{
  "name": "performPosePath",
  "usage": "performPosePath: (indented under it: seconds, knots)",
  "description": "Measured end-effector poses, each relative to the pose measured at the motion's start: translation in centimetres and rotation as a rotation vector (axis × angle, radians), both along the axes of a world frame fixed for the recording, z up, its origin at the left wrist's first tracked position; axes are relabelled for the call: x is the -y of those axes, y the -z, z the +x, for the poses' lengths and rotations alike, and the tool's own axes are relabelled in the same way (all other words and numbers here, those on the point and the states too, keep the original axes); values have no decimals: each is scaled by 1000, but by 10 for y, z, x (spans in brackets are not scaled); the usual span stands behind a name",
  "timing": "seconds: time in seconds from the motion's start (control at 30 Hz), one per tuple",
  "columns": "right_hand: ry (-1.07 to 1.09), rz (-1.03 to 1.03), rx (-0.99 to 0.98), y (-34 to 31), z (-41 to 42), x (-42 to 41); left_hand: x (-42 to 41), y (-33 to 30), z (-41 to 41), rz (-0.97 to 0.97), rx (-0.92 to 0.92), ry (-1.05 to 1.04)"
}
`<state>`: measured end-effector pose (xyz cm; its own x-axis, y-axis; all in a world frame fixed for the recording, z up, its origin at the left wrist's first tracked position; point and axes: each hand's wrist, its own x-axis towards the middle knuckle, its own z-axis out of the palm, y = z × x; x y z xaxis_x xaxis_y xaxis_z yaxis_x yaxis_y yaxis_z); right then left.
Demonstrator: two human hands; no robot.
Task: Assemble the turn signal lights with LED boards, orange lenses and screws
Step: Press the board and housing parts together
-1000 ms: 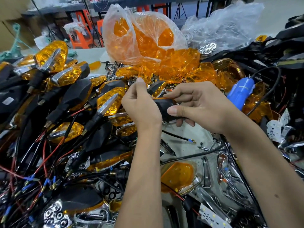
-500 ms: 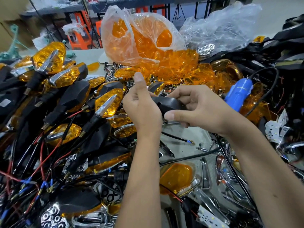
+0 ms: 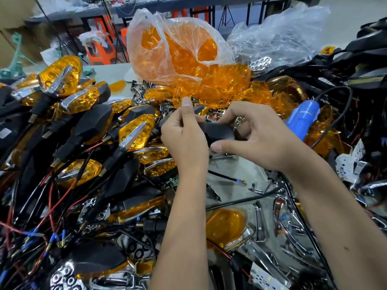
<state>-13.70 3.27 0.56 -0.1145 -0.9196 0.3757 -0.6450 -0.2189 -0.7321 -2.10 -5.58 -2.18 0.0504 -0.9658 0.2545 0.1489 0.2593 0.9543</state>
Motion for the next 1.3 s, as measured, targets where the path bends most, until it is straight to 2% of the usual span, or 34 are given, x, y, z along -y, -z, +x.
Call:
performPosePath:
  seconds: [0.13, 0.23, 0.3, 0.37, 0.47, 0.7, 1.07, 1.2, 1.23, 1.3]
  knots:
    - [54, -61, -62, 5, -1, 5, -5, -4, -7, 341, -276, 92]
    - [5, -71, -10, 7, 1, 6, -6, -9, -6, 307, -352, 63]
    - [-71, -54, 127, 7, 1, 6, -5, -10, -3, 258, -385, 55]
    - [-107, -45, 179, 6, 2, 6, -4, -9, 0, 206, -364, 22]
    - [-78, -50, 157, 8, 4, 7, -3, -7, 2, 76, -331, -3]
    - [-39, -64, 182, 8, 10, 4, -2, -6, 3, -18, -252, -124]
    - [0, -52, 89, 5, 13, 3, 8, 1, 2, 84, -127, -96]
    - [82, -10, -13, 4, 15, 4, 11, 0, -1, 149, -55, -102]
    - [100, 52, 26, 4, 15, 5, 12, -2, -1, 173, -14, -68]
    - [85, 228, 251, 2, 16, 6, 13, -1, -1, 237, 11, 33]
